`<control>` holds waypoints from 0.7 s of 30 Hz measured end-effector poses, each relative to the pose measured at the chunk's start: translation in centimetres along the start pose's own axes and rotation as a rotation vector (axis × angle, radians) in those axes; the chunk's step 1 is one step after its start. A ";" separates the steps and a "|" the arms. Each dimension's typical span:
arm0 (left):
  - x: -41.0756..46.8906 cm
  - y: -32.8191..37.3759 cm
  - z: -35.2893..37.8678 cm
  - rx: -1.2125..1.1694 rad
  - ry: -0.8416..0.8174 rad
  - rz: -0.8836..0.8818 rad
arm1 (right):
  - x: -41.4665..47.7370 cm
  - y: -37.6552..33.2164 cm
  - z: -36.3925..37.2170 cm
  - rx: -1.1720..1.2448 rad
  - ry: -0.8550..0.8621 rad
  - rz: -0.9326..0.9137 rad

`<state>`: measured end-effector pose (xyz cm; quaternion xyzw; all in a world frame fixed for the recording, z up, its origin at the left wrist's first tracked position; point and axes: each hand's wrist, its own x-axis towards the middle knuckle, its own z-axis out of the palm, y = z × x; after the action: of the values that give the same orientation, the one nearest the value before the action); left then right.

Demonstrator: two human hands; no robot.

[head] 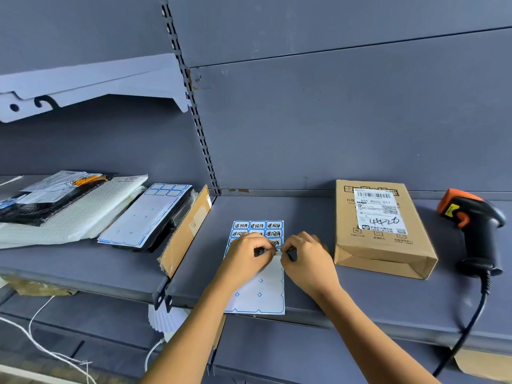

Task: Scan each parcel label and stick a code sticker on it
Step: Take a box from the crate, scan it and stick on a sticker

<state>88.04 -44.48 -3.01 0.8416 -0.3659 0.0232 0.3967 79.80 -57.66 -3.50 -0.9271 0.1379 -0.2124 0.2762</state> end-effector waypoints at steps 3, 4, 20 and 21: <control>0.0 0.0 0.0 0.005 -0.004 -0.001 | 0.0 0.1 0.1 0.000 0.006 -0.003; 0.0 0.1 -0.1 0.003 -0.007 -0.004 | 0.1 0.1 0.0 0.003 0.007 -0.003; -0.4 0.8 -0.5 -0.150 -0.018 -0.133 | 1.0 -0.1 -0.1 0.175 -0.012 -0.036; -0.4 0.8 -0.6 -0.133 -0.027 -0.148 | 1.1 0.0 -0.1 0.189 -0.007 -0.031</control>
<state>87.40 -44.17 -2.21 0.8383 -0.3090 -0.0419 0.4472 80.69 -58.10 -3.12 -0.8997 0.1020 -0.2254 0.3597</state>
